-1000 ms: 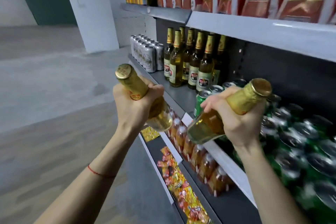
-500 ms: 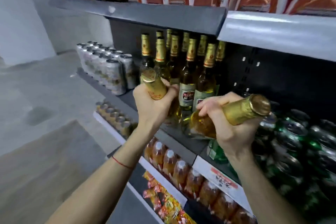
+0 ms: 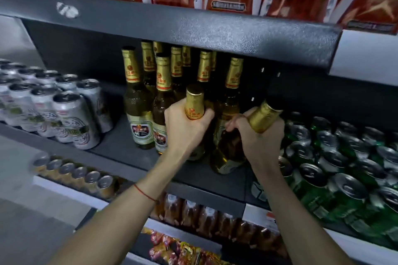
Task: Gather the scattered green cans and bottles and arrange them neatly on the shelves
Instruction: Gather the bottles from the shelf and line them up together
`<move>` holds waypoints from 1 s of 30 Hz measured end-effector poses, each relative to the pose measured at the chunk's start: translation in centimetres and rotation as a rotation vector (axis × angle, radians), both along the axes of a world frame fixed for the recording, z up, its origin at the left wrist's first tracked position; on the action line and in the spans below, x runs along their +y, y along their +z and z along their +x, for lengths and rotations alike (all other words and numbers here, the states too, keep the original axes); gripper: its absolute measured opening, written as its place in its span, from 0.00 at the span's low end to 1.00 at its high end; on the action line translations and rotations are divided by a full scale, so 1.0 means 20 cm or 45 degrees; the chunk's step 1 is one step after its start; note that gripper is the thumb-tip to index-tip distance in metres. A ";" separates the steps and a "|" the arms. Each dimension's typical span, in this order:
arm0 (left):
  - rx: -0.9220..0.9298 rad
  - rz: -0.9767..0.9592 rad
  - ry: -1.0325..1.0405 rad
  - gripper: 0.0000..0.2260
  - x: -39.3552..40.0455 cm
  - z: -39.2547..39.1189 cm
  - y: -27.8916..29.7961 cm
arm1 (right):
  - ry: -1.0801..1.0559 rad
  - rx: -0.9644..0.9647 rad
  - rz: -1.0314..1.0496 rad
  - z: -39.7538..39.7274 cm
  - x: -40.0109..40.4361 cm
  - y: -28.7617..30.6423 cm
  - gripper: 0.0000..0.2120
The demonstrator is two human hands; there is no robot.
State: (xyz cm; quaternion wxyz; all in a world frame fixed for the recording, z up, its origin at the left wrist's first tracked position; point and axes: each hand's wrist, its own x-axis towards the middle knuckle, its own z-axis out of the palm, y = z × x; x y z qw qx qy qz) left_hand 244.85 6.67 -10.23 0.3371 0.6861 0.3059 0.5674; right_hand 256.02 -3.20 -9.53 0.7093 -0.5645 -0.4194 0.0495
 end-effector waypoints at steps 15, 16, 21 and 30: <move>0.169 0.017 0.009 0.17 0.12 0.13 0.05 | -0.077 -0.005 -0.412 0.09 0.22 0.08 0.13; 0.185 0.027 0.013 0.16 0.13 0.14 0.05 | -0.081 0.005 -0.415 0.10 0.24 0.08 0.13; 0.231 -0.007 -0.009 0.16 0.15 0.13 0.06 | -0.088 0.003 -0.396 0.07 0.26 0.08 0.13; 0.285 0.064 -0.055 0.18 0.17 0.11 0.02 | -0.226 -0.167 -0.236 0.02 0.29 0.06 0.20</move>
